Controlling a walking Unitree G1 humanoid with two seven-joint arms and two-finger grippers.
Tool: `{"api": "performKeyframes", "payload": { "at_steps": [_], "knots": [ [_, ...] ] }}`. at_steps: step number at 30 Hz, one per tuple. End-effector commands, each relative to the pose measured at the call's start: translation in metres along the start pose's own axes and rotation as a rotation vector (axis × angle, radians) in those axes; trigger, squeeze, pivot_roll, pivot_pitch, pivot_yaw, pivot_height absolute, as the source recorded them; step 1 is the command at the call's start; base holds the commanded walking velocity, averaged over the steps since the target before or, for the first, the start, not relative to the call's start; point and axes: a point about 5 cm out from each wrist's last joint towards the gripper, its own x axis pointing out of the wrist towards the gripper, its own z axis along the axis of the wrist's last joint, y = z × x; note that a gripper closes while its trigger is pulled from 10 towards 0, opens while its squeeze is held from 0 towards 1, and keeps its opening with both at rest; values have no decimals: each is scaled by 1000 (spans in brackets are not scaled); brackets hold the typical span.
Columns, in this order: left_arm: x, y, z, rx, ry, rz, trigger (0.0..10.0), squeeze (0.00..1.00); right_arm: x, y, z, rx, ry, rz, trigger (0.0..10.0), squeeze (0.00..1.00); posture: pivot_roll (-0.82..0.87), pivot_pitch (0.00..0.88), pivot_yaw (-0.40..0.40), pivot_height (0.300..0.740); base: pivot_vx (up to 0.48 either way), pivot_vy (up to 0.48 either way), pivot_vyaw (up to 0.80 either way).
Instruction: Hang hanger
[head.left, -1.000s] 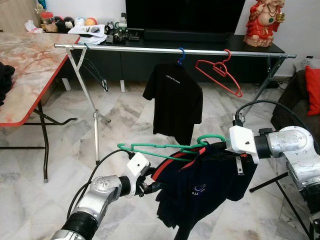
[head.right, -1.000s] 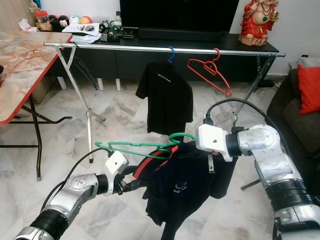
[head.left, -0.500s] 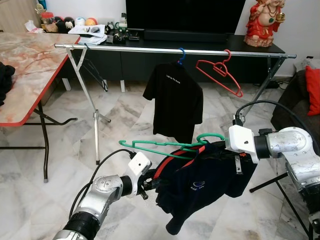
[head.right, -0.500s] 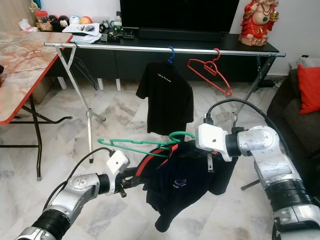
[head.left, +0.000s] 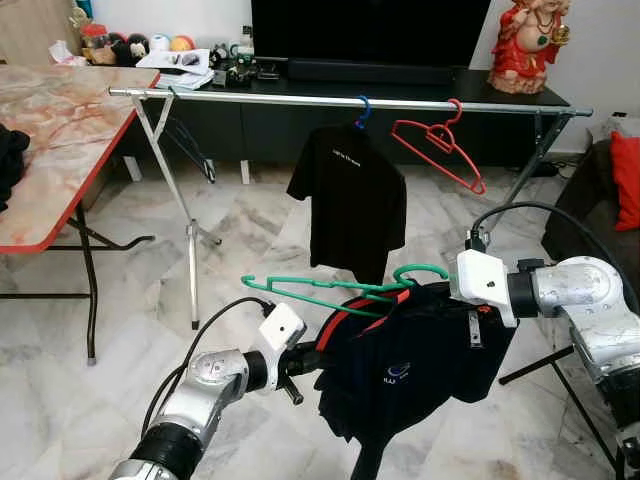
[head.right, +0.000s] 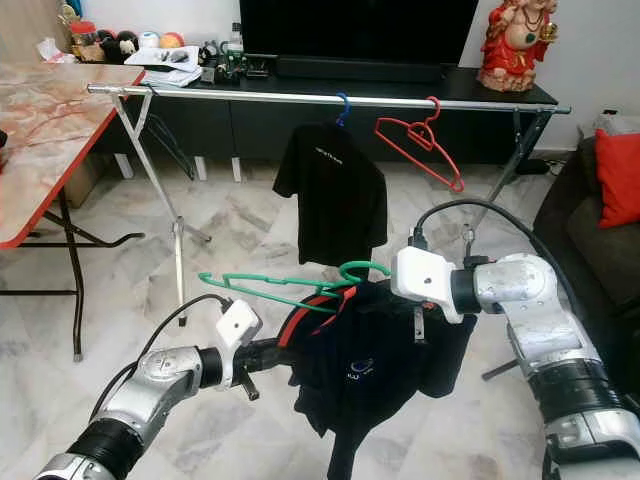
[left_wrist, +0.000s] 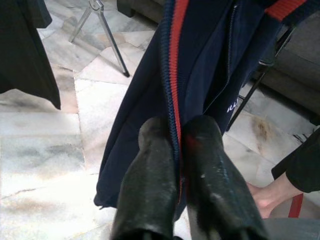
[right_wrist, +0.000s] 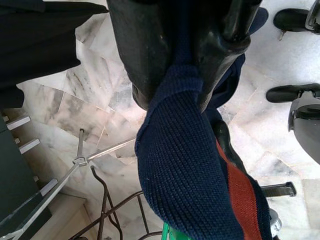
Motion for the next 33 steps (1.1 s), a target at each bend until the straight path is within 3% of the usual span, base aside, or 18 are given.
{"api": "performKeyframes", "payload": {
  "at_steps": [1, 12, 14, 17, 19, 23, 28, 31, 33],
  "knots": [
    [-1, -1, -1, -8, -1, -6, 0, 0, -1, -2, 3, -19, -7, -14, 0, 0, -53, 77, -76, 740, 0, 0, 0],
    [-5, 3, -7, 4, 23, 37, 0, 0, -9, -5, -4, -8, 25, -40, 0, 0, -60, 82, -76, 740, 0, 0, 0],
    [-6, 3, -8, 4, 24, 47, 0, 0, -14, 2, -7, 13, 8, 21, 0, 0, -62, 82, -77, 740, 0, 0, 0],
    [-9, 4, -10, 10, 32, 61, 0, 0, -22, 5, -20, 54, 65, 28, 0, 0, -63, 85, -79, 740, 0, 0, 0],
    [-11, 5, -12, 9, 38, 67, 0, 0, -33, 15, -33, 99, 118, 102, 0, 0, -63, 85, -79, 740, 0, 0, 0],
    [-12, 5, -15, 9, 47, 71, 0, 0, -46, 24, -43, 176, 115, 156, 0, 0, -65, 87, -81, 740, 0, 0, 0],
    [-13, 4, -17, 10, 59, 73, 0, 0, -66, 34, -73, 236, 298, 141, 0, 0, -67, 87, -75, 740, 0, 0, 0],
    [-13, 5, -18, 14, 65, 73, 0, 0, -70, 35, -76, 247, 320, 125, 0, 0, -67, 87, -73, 740, 0, 0, 0],
    [-14, 5, -19, 22, 75, 75, 0, 0, -74, 36, -81, 225, 406, 126, 0, 0, -68, 88, -69, 740, 0, 0, 0]
  ]
}}
